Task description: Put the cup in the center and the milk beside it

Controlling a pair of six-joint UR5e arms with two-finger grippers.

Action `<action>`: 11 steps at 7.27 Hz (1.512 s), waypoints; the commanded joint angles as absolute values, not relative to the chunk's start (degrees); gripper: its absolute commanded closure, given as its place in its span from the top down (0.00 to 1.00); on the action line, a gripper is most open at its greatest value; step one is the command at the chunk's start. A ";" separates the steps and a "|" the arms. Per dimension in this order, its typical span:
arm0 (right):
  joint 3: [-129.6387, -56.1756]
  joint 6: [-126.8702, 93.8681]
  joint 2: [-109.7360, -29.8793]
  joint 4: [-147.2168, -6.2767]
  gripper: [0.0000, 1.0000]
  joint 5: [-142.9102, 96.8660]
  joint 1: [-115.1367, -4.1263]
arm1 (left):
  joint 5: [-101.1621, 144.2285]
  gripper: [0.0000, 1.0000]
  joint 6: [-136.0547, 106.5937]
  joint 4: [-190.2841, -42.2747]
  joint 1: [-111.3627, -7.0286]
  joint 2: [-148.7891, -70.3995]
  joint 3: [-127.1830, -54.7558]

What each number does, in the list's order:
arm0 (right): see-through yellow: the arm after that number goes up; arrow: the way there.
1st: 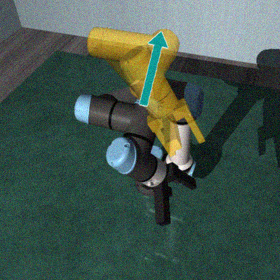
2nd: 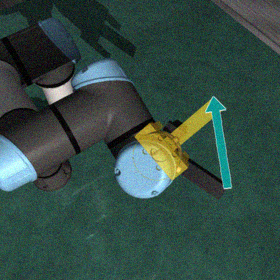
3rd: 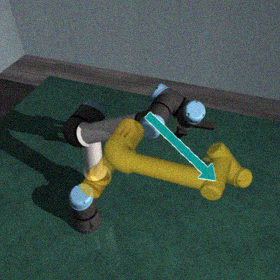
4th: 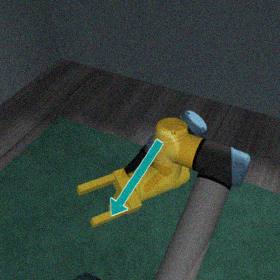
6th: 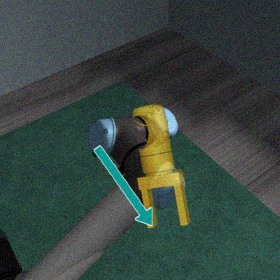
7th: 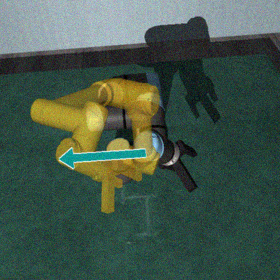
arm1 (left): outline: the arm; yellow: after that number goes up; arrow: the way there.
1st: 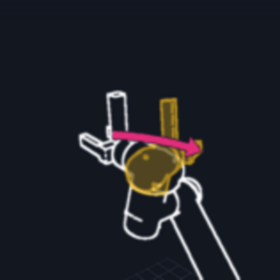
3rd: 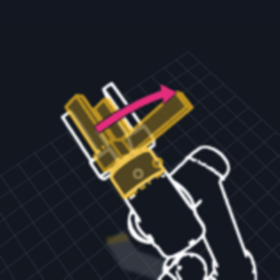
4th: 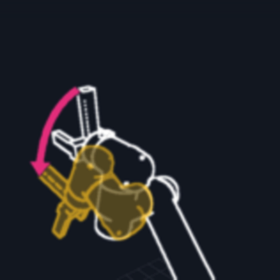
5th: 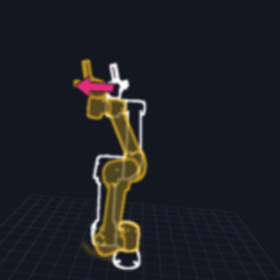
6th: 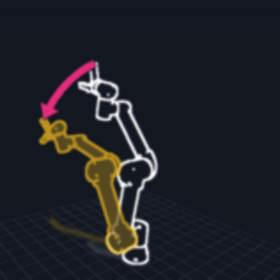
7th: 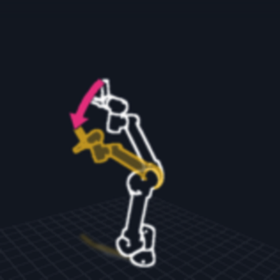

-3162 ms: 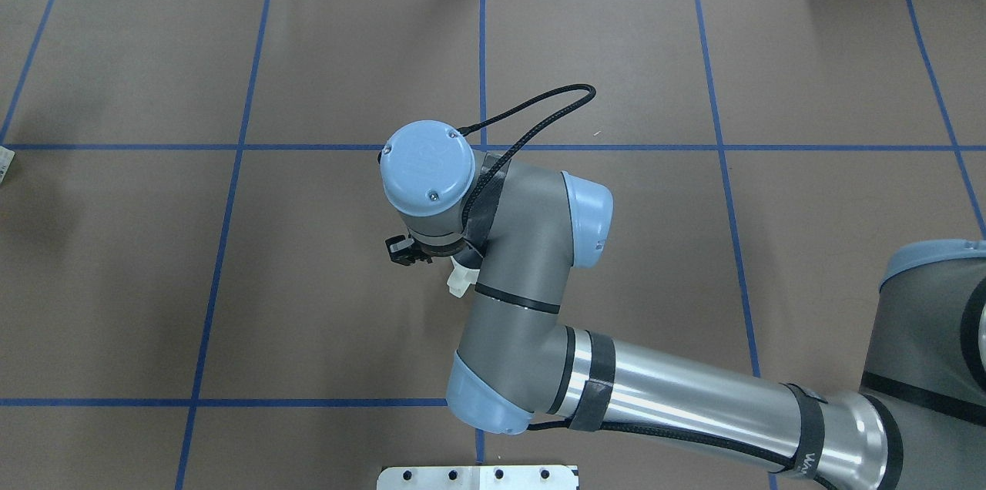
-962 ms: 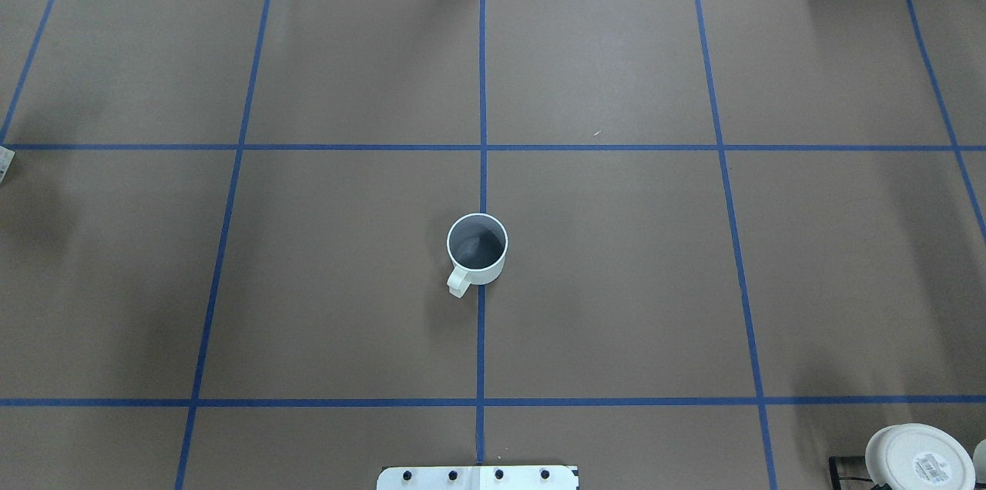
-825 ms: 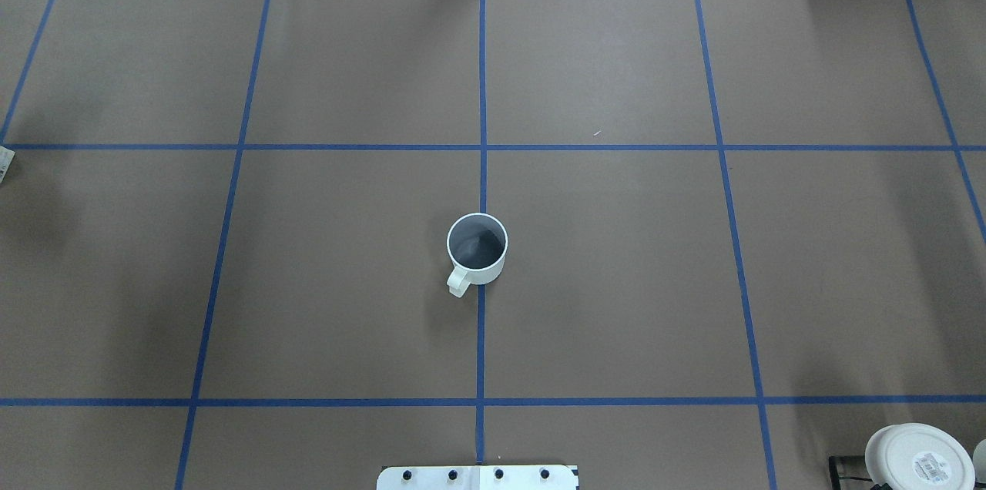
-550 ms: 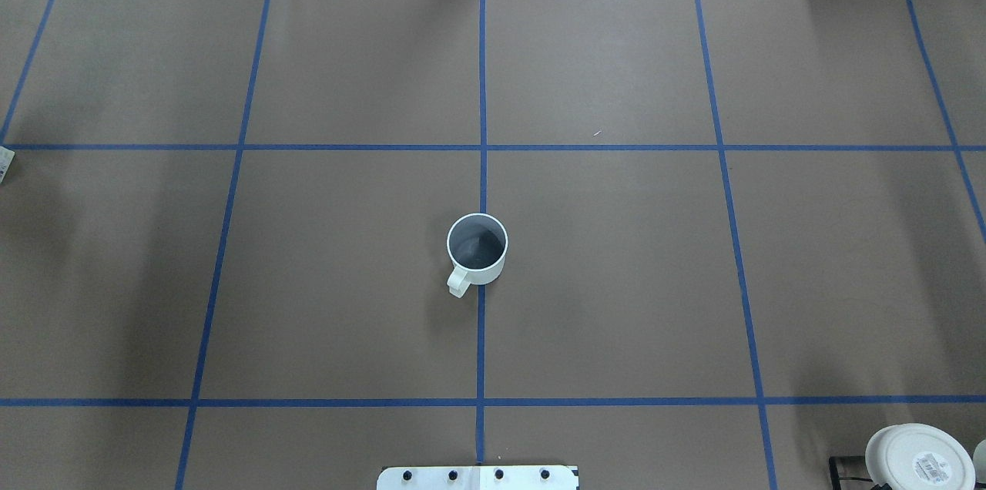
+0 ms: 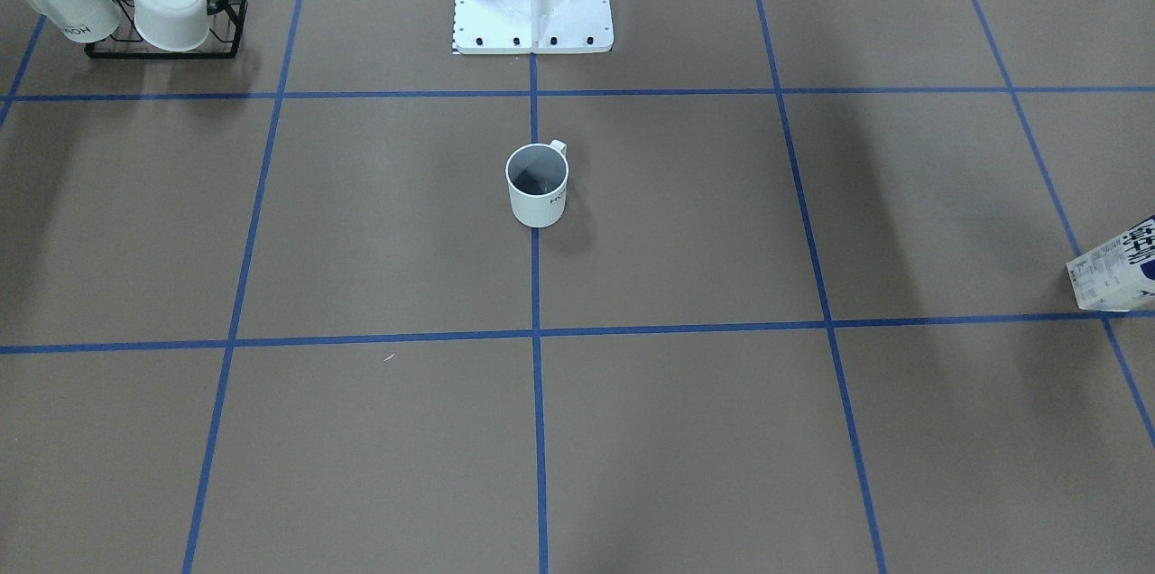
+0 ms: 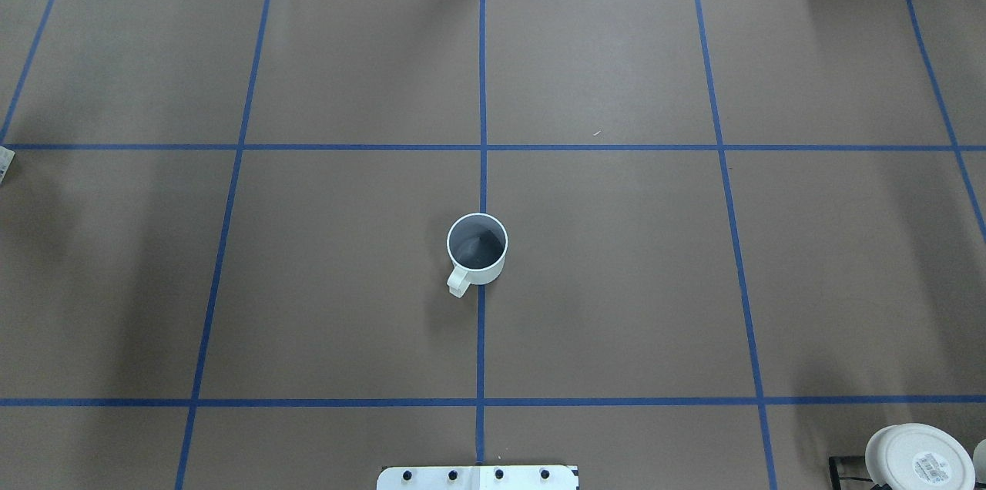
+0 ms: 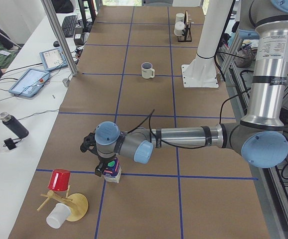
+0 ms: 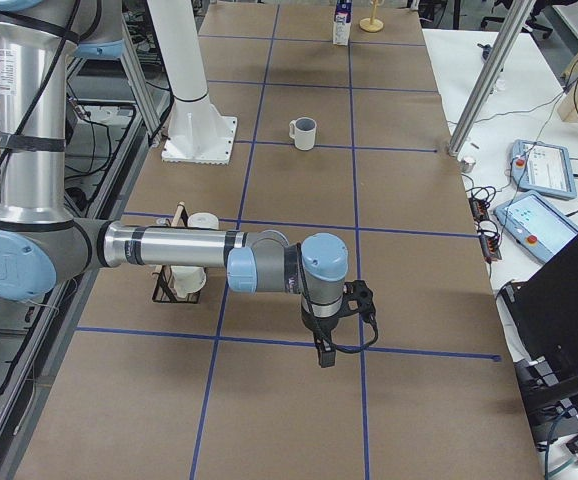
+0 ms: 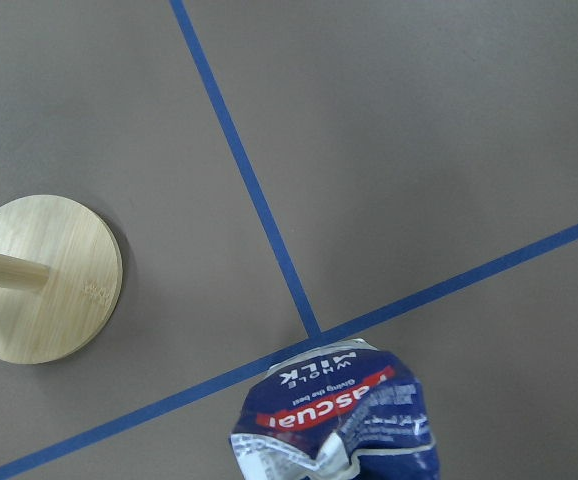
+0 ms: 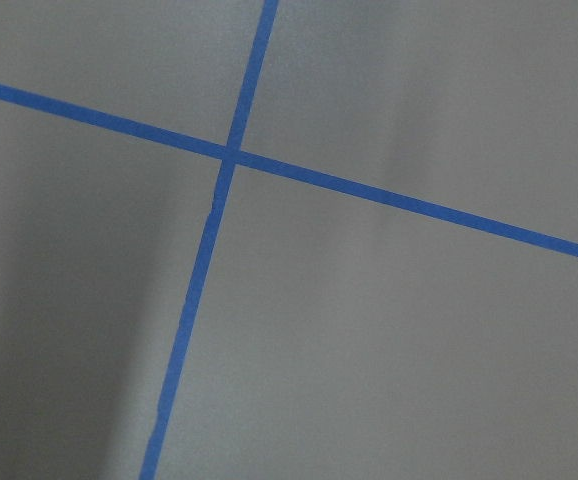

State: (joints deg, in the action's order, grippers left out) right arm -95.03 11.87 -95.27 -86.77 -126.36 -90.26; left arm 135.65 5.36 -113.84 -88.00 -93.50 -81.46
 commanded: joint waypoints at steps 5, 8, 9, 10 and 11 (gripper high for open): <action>-93.96 11.95 -95.19 -86.66 1.00 -126.12 -90.18 | 135.62 0.98 -8.17 -126.39 -83.76 -93.69 -75.67; -93.96 11.87 -95.19 -86.57 1.00 -126.04 -90.09 | 135.53 0.17 -7.91 -127.26 -83.76 -93.60 -75.59; -93.96 11.87 -95.10 -86.57 1.00 -126.04 -89.91 | 135.53 0.00 -7.91 -127.35 -83.76 -93.43 -75.67; -93.96 11.87 -95.10 -86.57 1.00 -126.04 -89.91 | 135.53 0.00 -7.91 -127.35 -83.76 -93.17 -76.02; -93.96 11.87 -95.10 -86.57 1.00 -126.12 -89.91 | 135.70 0.00 -8.35 -127.35 -83.76 -93.16 -76.90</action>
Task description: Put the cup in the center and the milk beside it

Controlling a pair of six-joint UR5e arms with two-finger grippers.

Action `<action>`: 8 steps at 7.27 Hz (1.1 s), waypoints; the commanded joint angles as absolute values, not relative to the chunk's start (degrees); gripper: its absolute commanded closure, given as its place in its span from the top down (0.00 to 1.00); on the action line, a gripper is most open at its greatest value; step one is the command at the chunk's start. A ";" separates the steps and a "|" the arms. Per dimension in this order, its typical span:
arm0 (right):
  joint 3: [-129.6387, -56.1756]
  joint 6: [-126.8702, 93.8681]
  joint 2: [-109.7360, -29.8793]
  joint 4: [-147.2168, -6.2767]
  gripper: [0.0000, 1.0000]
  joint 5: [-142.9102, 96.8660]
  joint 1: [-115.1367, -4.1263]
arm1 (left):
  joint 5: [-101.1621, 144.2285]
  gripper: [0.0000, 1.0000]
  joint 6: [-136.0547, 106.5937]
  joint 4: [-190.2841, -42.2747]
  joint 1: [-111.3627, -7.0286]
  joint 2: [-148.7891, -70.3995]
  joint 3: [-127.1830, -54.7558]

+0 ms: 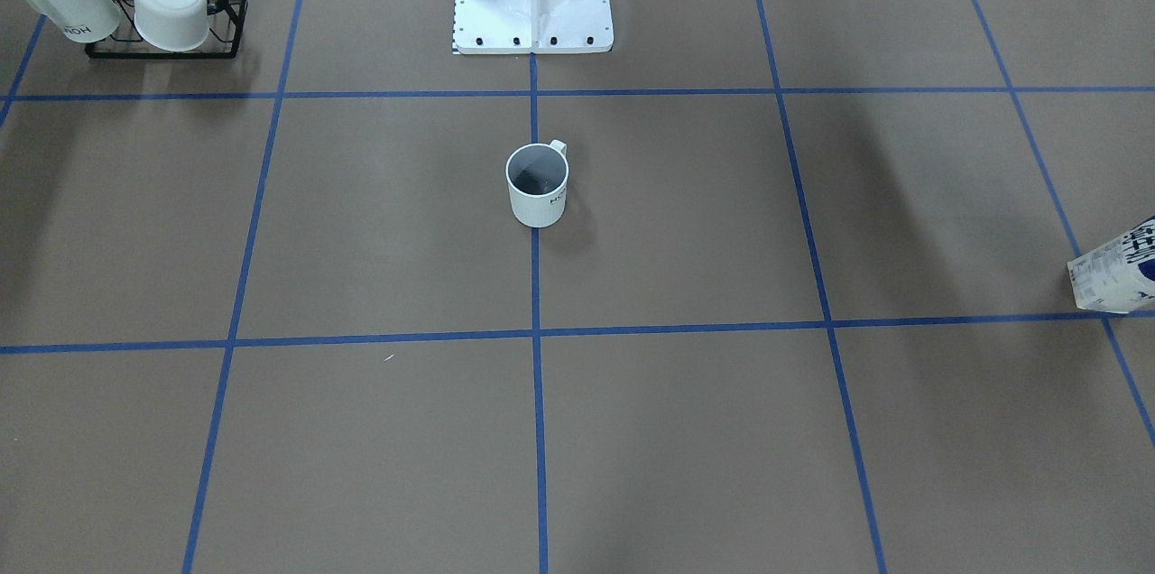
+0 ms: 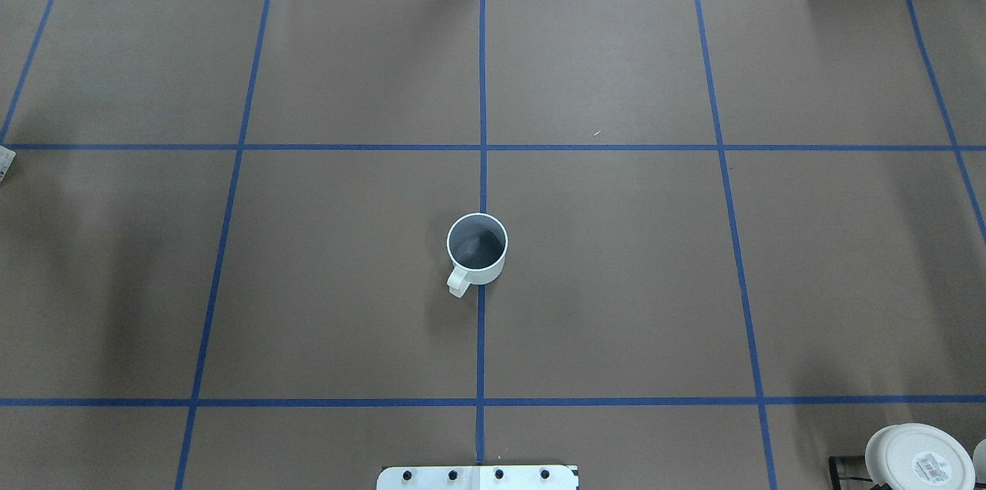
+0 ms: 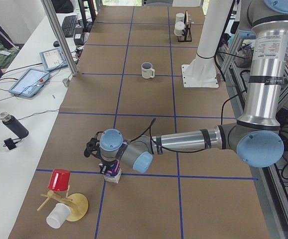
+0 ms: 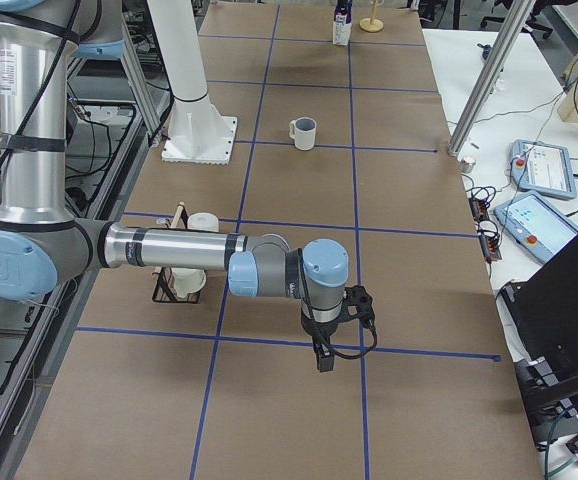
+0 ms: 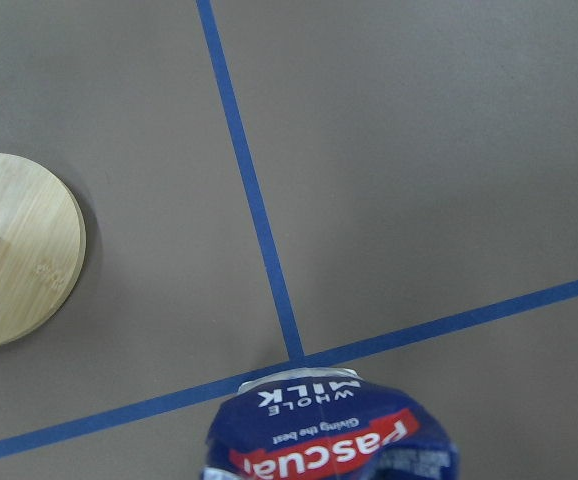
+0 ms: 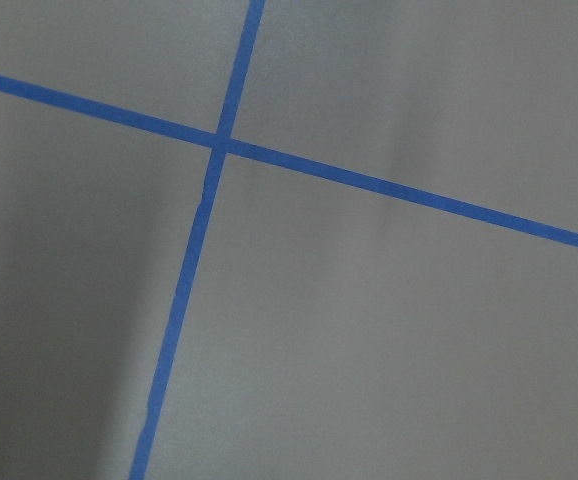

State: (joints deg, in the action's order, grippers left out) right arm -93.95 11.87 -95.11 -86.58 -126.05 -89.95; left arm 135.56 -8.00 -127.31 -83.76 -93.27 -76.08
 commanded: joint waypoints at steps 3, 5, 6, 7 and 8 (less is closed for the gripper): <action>-93.78 11.78 -95.01 -86.57 1.00 -126.12 -89.91 | 138.15 0.00 -21.35 -124.37 -83.85 -93.42 -86.80; -93.34 11.69 -95.01 -86.57 1.00 -126.21 -89.91 | 137.29 0.00 -34.66 -118.70 -79.05 -93.87 -97.58; -93.34 11.69 -95.01 -86.57 1.00 -126.21 -89.91 | 135.55 0.00 -40.46 -112.74 -75.01 -95.35 -104.52; -93.34 11.69 -95.01 -86.57 1.00 -126.21 -89.91 | 130.83 0.00 -46.96 -105.98 -68.79 -97.88 -110.77; -93.25 11.69 -95.01 -86.57 1.00 -126.21 -89.91 | 126.95 0.00 -50.68 -98.16 -64.38 -102.35 -114.31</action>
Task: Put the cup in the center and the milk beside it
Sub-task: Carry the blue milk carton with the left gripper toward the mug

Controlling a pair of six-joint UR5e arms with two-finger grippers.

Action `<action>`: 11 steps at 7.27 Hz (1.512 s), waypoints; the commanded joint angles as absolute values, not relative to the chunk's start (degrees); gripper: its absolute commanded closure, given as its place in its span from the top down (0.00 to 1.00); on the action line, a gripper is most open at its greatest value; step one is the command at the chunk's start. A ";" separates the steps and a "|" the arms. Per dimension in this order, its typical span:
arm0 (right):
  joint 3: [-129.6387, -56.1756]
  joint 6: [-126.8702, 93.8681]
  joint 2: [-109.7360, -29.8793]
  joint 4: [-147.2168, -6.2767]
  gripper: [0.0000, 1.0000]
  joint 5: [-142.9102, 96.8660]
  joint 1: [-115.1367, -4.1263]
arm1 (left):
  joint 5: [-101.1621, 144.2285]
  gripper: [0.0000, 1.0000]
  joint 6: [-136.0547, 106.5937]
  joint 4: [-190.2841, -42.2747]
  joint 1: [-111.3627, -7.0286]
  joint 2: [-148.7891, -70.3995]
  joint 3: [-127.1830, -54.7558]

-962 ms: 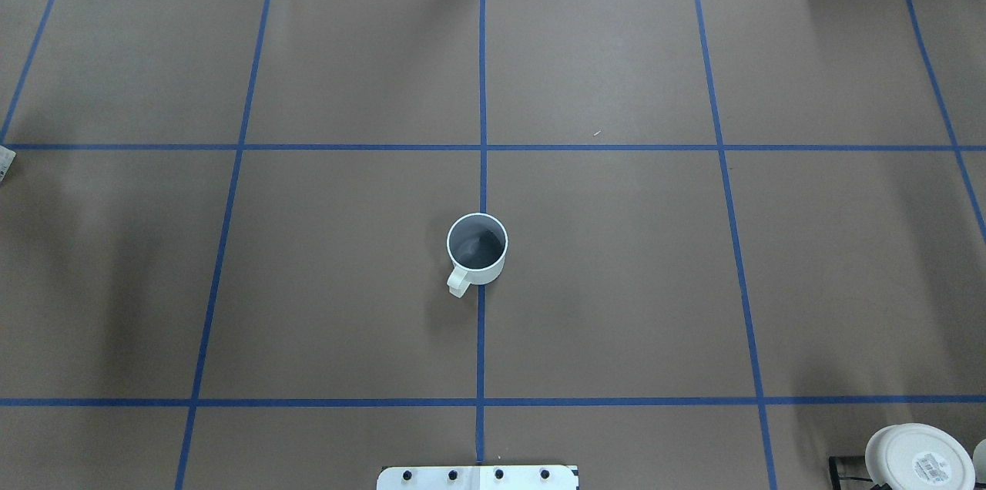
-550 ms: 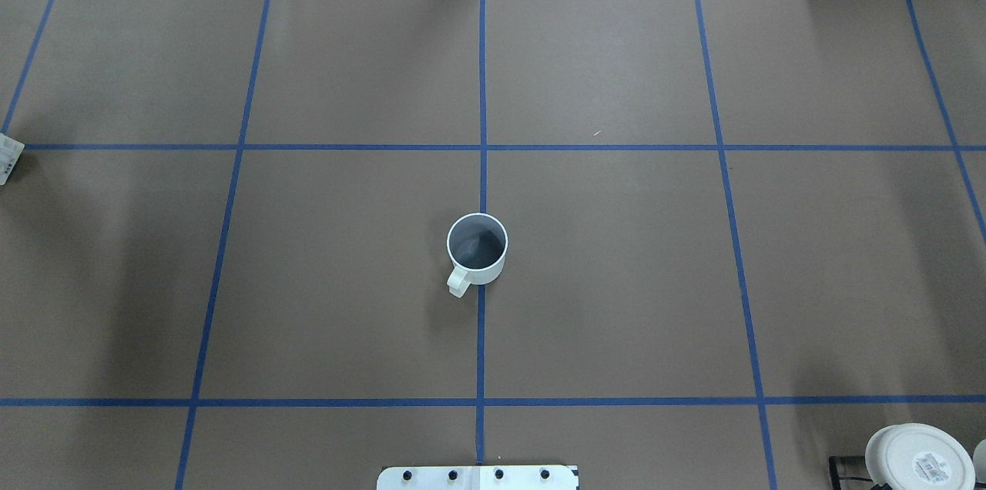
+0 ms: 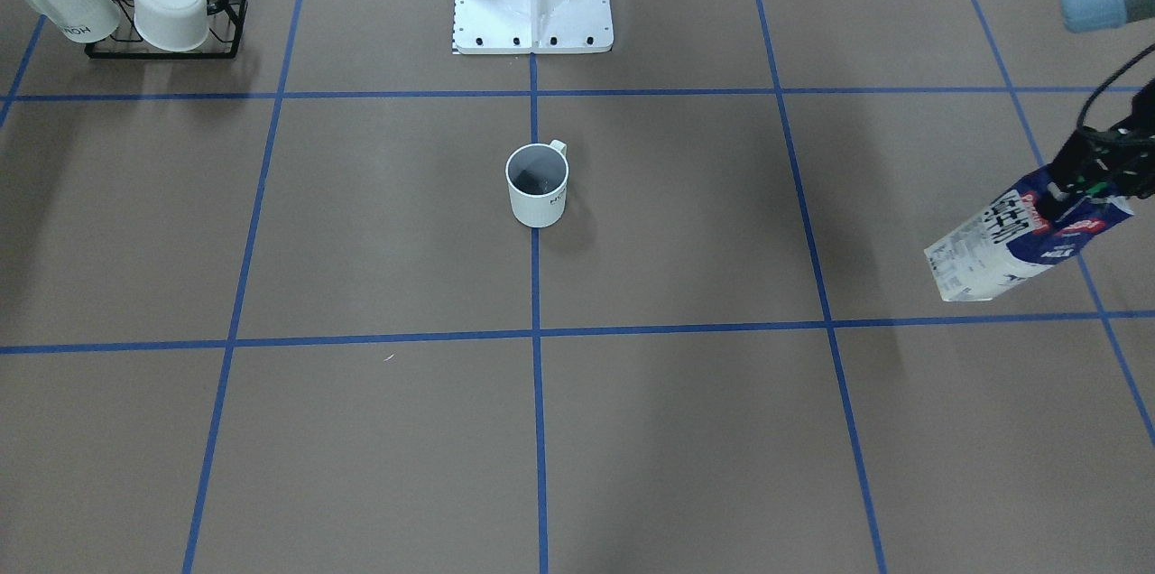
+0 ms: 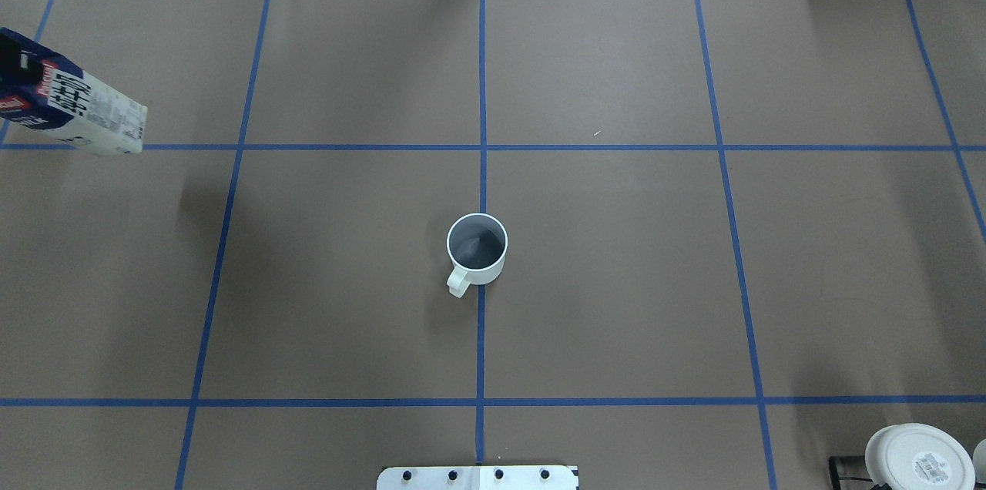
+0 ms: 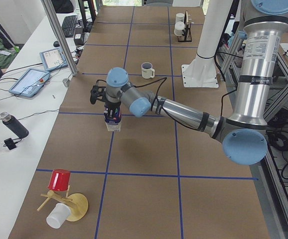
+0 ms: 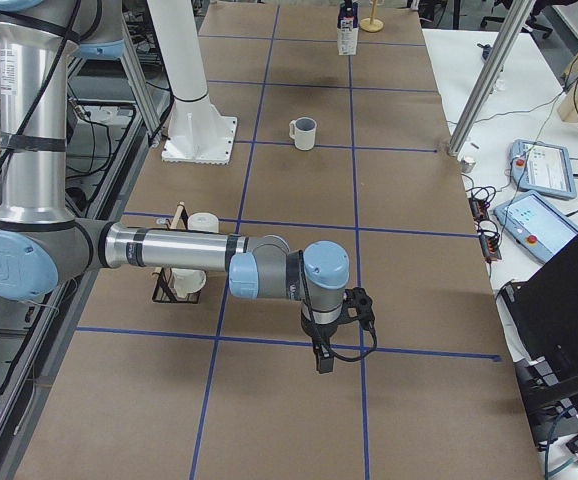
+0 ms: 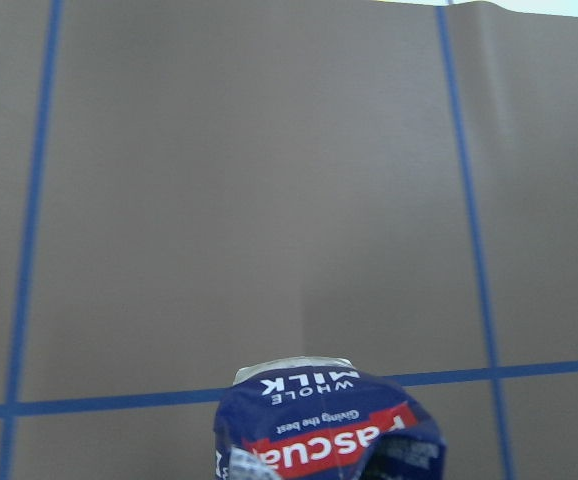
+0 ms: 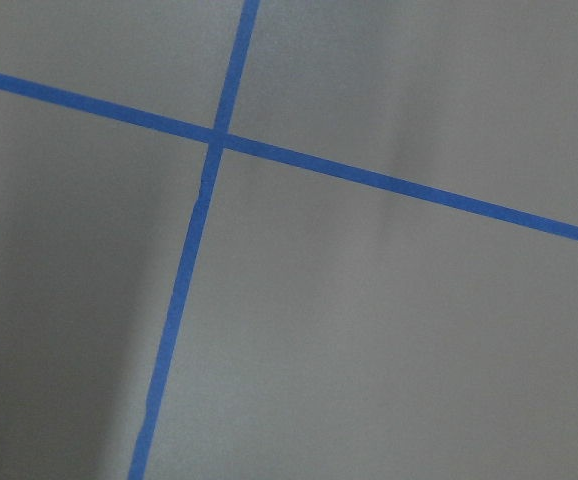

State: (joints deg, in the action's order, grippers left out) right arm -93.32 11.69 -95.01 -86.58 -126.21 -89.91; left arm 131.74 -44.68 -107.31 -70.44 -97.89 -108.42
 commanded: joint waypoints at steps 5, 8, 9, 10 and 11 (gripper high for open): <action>-92.90 11.78 -94.92 -86.57 1.00 -126.12 -89.83 | 112.63 0.00 -65.03 -78.14 -41.27 -123.22 -114.79; -92.90 11.78 -94.83 -86.57 1.00 -126.21 -89.65 | 107.16 0.00 -70.90 -78.31 -33.42 -126.98 -111.46; -92.90 11.78 -94.83 -86.57 1.00 -126.21 -89.65 | 106.79 0.00 -72.06 -78.31 -32.79 -129.09 -109.79; -92.90 11.69 -94.83 -86.57 1.00 -126.21 -89.65 | 106.70 0.00 -72.33 -78.40 -31.91 -129.20 -109.69; -92.90 11.69 -94.83 -86.57 1.00 -126.21 -89.65 | 105.66 0.00 -72.68 -78.57 -31.21 -129.20 -109.69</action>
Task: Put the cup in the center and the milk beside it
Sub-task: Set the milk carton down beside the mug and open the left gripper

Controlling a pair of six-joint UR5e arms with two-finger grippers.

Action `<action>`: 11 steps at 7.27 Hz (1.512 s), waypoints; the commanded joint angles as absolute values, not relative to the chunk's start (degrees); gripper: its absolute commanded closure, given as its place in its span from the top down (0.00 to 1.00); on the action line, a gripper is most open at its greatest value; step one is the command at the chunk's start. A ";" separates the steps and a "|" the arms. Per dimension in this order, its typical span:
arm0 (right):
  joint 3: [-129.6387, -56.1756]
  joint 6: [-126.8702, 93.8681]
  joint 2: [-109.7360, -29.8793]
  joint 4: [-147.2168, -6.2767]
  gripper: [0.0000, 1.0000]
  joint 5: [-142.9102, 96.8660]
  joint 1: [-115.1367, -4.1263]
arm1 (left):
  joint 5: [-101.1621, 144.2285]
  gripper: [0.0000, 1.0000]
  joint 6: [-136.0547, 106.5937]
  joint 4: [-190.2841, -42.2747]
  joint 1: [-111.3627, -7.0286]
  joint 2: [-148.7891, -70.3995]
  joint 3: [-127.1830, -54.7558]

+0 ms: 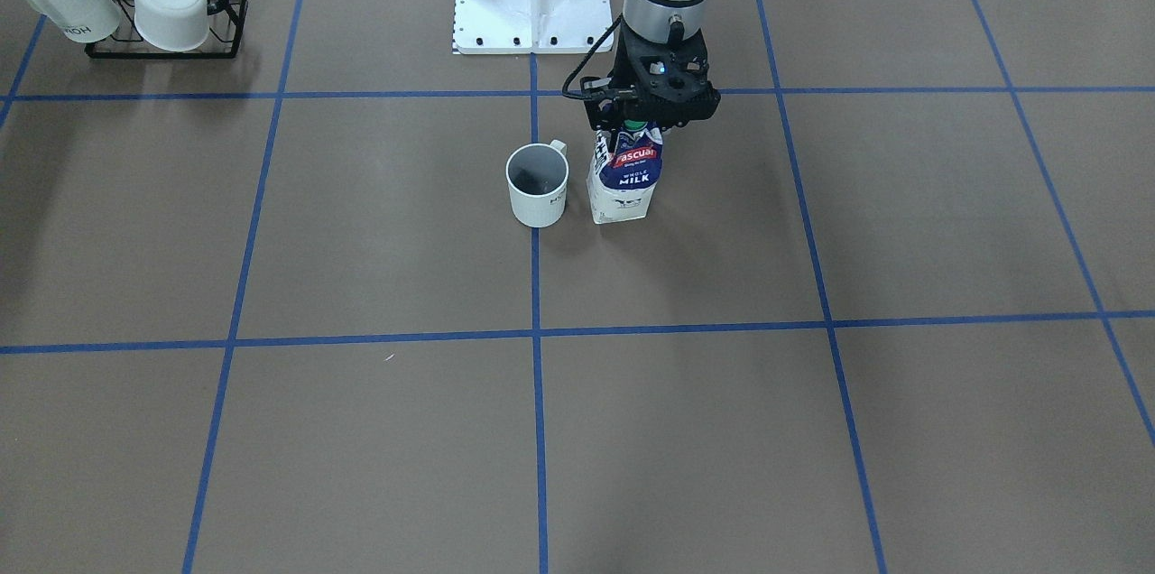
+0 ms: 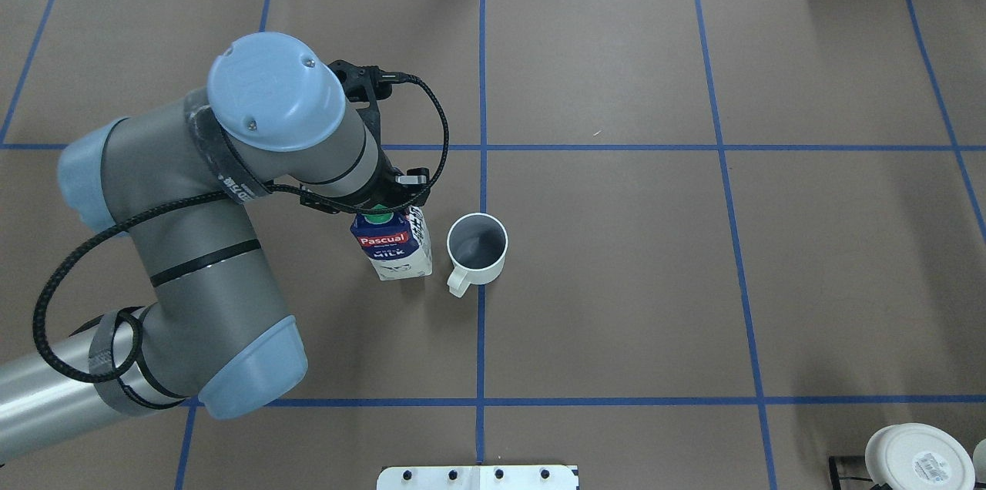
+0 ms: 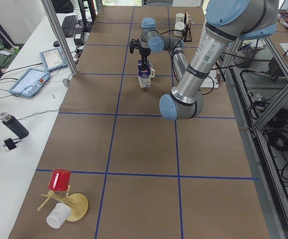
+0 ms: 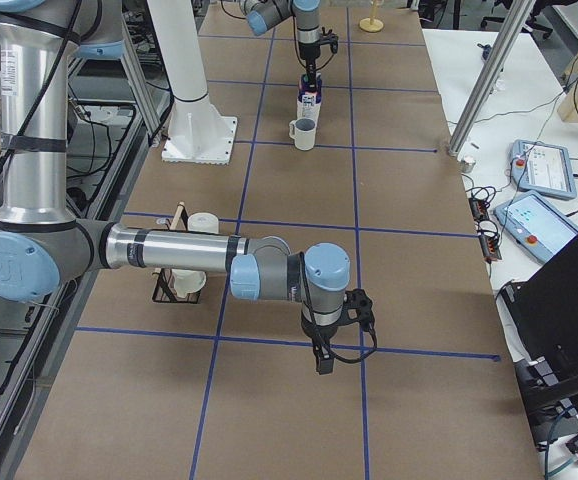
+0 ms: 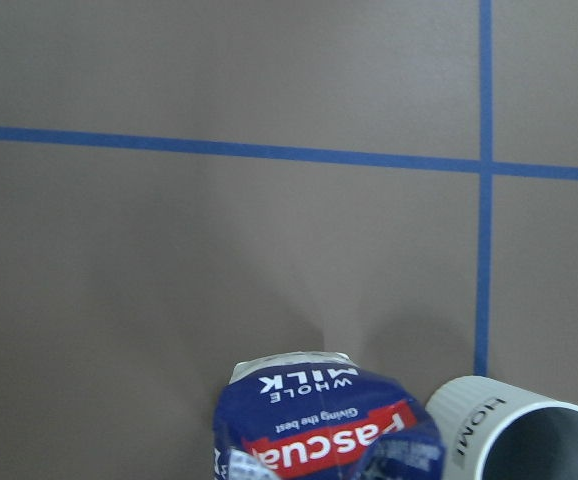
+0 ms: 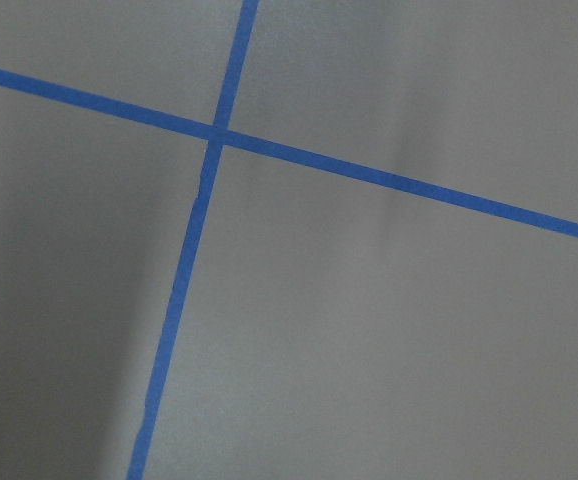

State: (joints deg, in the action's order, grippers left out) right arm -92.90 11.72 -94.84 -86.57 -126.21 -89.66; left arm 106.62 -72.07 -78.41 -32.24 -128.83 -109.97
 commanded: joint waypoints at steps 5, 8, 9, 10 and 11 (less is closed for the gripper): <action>-92.90 11.69 -94.83 -86.57 1.00 -126.21 -89.21 | 105.56 0.98 -72.51 -79.28 -30.50 -128.67 -109.51; -92.90 11.69 -95.10 -86.57 1.00 -126.21 -89.21 | 107.56 0.98 -71.90 -77.88 -33.82 -128.85 -113.19; -92.81 11.78 -95.27 -86.49 1.00 -126.21 -89.21 | 110.45 0.98 -71.63 -75.87 -36.19 -128.76 -115.03; -92.81 11.69 -95.36 -86.31 1.00 -126.21 -89.21 | 111.96 0.98 -65.54 -74.02 -39.87 -127.54 -116.61; -92.46 11.69 -95.36 -86.31 1.00 -126.21 -89.21 | 114.50 0.98 -55.73 -73.92 -41.99 -122.83 -118.46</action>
